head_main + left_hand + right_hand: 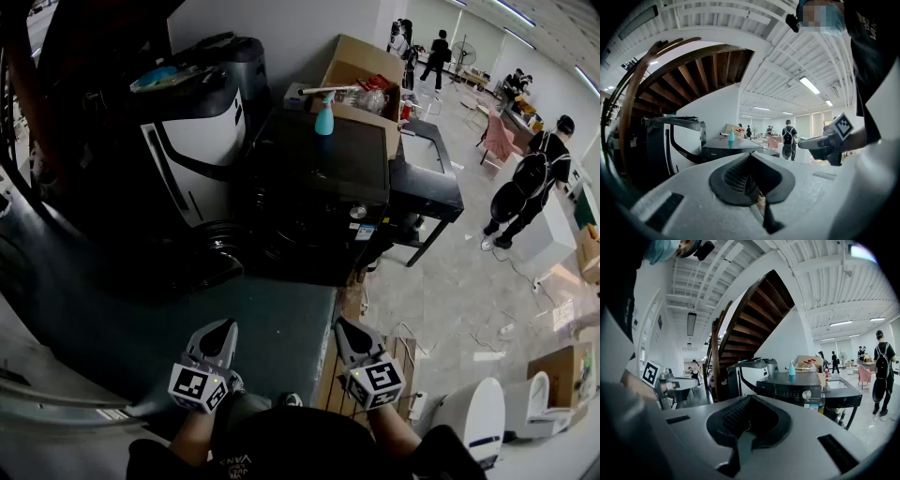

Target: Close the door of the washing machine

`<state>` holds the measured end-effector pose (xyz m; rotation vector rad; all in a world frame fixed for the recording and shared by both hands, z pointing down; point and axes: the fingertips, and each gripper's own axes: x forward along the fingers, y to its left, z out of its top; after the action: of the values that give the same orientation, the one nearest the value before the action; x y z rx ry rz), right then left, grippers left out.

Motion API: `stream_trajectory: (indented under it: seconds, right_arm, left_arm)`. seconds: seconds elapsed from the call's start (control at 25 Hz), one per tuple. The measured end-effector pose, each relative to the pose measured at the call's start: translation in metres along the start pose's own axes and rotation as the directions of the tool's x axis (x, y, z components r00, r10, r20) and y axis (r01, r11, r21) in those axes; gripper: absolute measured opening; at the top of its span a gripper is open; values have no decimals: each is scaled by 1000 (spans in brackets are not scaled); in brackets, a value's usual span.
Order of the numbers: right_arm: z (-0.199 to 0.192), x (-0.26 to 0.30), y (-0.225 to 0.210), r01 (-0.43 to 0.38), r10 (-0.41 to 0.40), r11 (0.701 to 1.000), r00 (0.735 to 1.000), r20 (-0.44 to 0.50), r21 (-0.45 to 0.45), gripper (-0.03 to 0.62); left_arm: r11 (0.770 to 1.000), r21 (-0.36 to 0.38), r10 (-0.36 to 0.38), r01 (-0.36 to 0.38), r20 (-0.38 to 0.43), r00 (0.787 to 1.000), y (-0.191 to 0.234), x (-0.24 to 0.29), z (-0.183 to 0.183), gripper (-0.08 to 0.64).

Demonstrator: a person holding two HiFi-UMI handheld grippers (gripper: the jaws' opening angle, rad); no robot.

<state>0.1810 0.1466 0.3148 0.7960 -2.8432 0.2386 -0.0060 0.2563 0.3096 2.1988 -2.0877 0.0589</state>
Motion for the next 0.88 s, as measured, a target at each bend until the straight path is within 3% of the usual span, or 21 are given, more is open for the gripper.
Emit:
stream_trajectory:
  seconds: [0.32, 0.52, 0.72, 0.88]
  right_arm:
    - [1, 3, -11, 0, -1, 1000, 1000, -9, -23, -3]
    - [2, 9, -14, -16, 16, 1000, 999, 38, 5, -2]
    - [-3, 31, -15, 11, -13, 999, 999, 48, 43, 80]
    - [-3, 61, -6, 47, -52, 997, 996, 68, 68, 155]
  left_arm:
    - [1000, 0, -21, 21, -11, 1000, -1, 13, -2, 5]
    - [999, -7, -35, 35, -5, 999, 3, 16, -4, 5]
    - [997, -10, -81, 81, -20, 996, 16, 27, -16, 15]
    - [994, -34, -105, 104, -23, 994, 51, 36, -20, 68]
